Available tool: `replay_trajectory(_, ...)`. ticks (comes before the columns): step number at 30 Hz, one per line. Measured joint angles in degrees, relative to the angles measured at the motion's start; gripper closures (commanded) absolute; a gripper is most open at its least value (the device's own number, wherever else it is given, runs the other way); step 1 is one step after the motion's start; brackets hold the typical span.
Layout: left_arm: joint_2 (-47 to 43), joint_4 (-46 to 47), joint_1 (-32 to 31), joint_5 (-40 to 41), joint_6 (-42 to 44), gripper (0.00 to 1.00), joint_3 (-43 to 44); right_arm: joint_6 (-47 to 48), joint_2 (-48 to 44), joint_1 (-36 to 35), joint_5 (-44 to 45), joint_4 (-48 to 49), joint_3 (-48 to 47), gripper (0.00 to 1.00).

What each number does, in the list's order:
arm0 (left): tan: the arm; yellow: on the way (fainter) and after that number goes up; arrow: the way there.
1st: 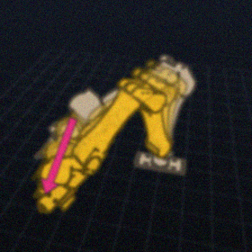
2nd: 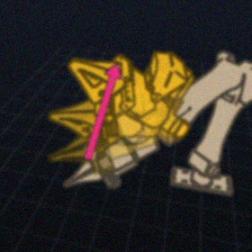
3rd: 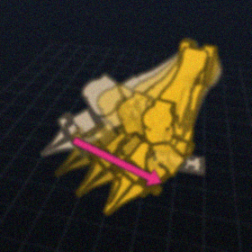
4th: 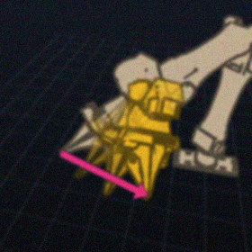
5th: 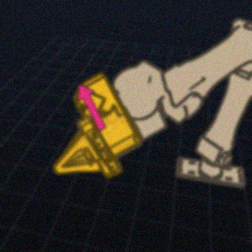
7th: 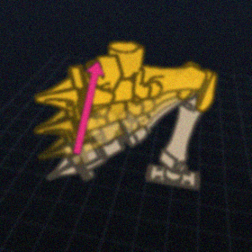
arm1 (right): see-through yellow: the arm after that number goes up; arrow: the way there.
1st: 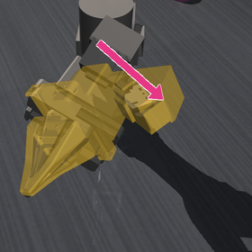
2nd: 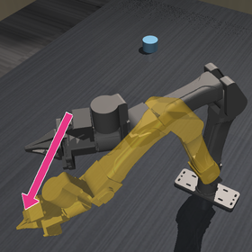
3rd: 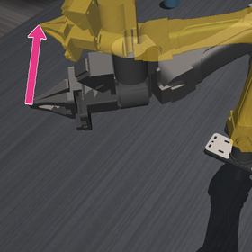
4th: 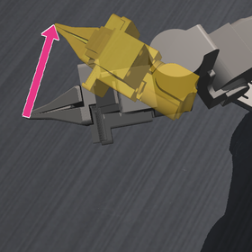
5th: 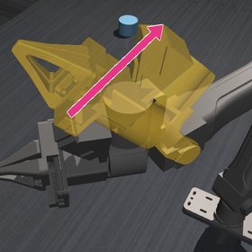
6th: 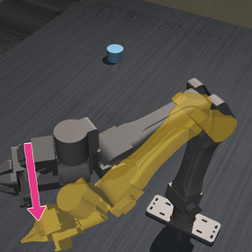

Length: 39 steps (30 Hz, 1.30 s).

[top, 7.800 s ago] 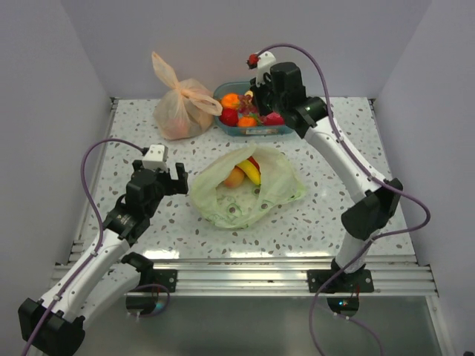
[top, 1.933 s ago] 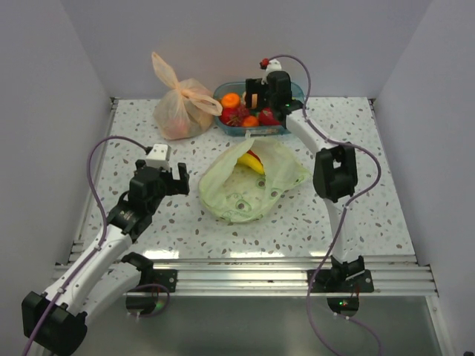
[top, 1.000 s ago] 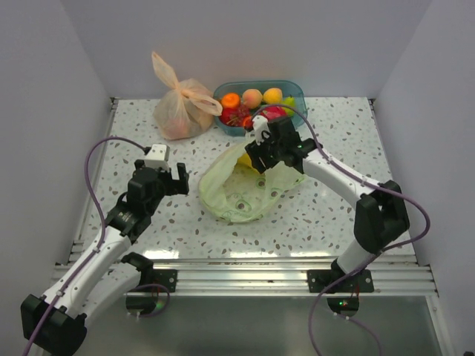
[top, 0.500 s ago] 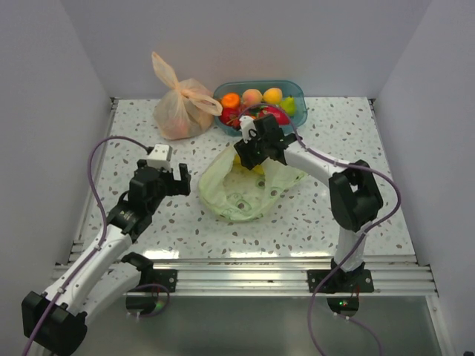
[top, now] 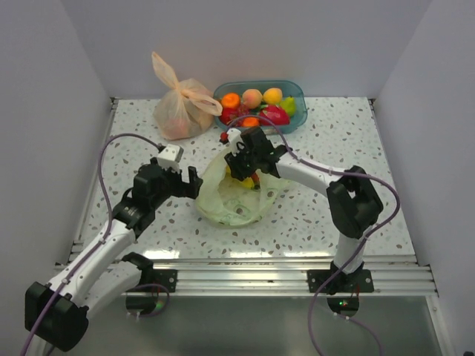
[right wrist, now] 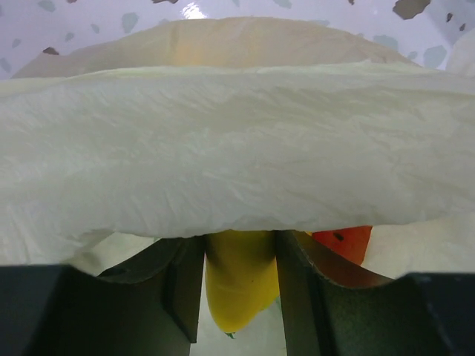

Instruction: Untie the knot of the plastic bag and take out the fruit

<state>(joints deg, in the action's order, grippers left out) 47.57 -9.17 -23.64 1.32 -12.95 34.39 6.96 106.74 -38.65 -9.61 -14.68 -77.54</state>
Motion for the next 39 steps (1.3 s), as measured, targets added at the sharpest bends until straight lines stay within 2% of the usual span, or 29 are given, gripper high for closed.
replay_trajectory(2, 1.75, 0.96, -0.07, -2.21, -0.35, 0.0, 0.0, -0.92, -1.29, -0.98, 0.07, -0.94, 0.9, 0.92)
replay_trajectory(6, 5.77, 1.38, -1.79, -3.04, -1.44, 0.0, 0.85, -2.32, -4.55, -2.91, 0.24, -2.51, 2.78, 0.94)
replay_trajectory(15, 11.8, 4.04, -13.27, -0.87, -5.29, 0.0, 5.03, -6.25, -7.93, -6.49, 2.62, -3.32, 4.5, 0.95)
replay_trajectory(19, 12.22, 3.98, -14.01, 0.35, -8.5, 0.0, 4.94, -7.96, -7.93, -7.13, 3.13, -3.34, 5.77, 0.97)
replay_trajectory(26, 4.63, 4.22, -14.21, 2.43, -14.16, 0.0, 2.23, -10.03, -7.93, -7.19, 4.57, -3.23, 7.19, 0.98)
replay_trajectory(33, 8.59, 3.54, -16.37, 6.25, -17.38, 0.0, 2.23, -12.24, -8.11, -7.21, 5.09, -2.43, 8.09, 1.0)
replay_trajectory(36, 11.37, 2.12, -17.25, 10.08, -19.28, 0.1, 2.23, -12.81, -8.96, -7.21, 5.18, -2.4, 8.59, 1.0)
replay_trajectory(37, 12.28, 1.31, -17.4, 11.43, -19.89, 0.28, 2.23, -12.94, -9.38, -7.21, 5.18, -2.36, 8.83, 1.0)
replay_trajectory(39, 13.75, -0.42, -17.44, 14.45, -21.88, 0.46, 2.23, -13.0, -10.32, -7.21, 5.18, -2.29, 9.42, 1.0)
